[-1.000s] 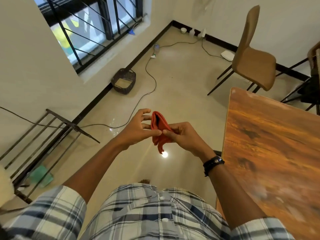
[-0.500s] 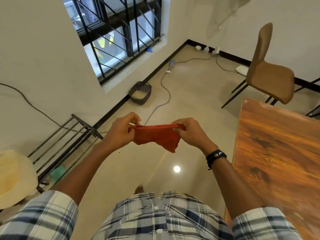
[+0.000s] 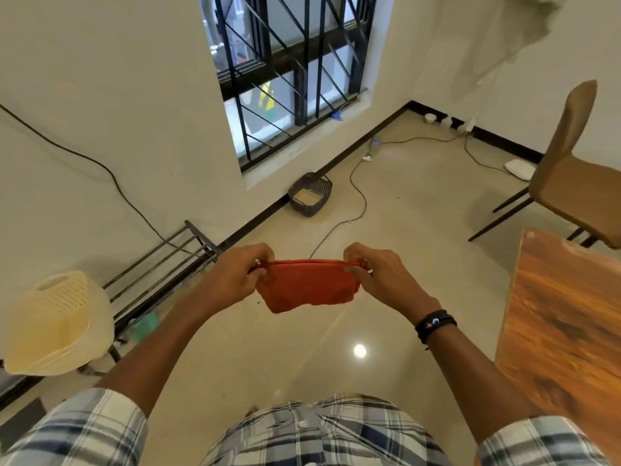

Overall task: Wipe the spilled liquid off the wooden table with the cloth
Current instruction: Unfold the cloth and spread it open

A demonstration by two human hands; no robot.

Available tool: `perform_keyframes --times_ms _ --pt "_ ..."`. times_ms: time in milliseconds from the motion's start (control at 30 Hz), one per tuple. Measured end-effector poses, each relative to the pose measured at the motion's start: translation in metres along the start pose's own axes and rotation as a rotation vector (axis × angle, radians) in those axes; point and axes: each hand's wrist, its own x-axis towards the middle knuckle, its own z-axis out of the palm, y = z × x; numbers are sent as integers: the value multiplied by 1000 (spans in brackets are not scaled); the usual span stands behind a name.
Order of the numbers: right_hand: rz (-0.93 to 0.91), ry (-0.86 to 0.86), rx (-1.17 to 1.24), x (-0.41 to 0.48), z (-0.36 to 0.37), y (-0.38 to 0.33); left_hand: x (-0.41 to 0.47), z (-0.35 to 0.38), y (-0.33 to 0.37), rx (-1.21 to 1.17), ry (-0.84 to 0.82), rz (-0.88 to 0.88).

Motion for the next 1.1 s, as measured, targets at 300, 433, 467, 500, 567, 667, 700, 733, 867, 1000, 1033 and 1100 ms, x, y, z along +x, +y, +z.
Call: perform_keyframes --times_ms 300,433,467,500,567,667,700,733,867,1000,1033,1100 --pt "-47 -77 -150 26 12 -21 -4 -20 -18 51 -39 -86" --pt "-97 -85 -199 30 16 -26 -5 -22 -25 80 -38 -125" --pt "-120 -88 -205 30 16 -27 -6 -23 -27 77 -36 -140" --pt "-142 -95 -209 31 17 -28 -6 -24 -28 71 -32 -157" --pt "-178 -107 -212 34 19 -30 -7 -27 -31 53 -19 -183" --pt "-229 -104 -227 39 24 -31 -9 -32 -34 29 2 -217" --pt "-244 -102 -242 41 26 -32 -9 -34 -35 30 7 -224" --pt "-254 -101 -251 42 28 -32 -10 -36 -35 36 6 -229" --pt "-254 -109 -238 48 33 -34 -14 -42 -42 67 4 -248" --pt "-148 -108 -242 61 38 -37 -26 -49 -45 148 -31 -208" --pt "-165 -84 -244 64 39 -39 -31 -51 -47 155 -22 -201" --pt "-201 -75 -236 68 41 -46 -44 -52 -48 167 20 -216"
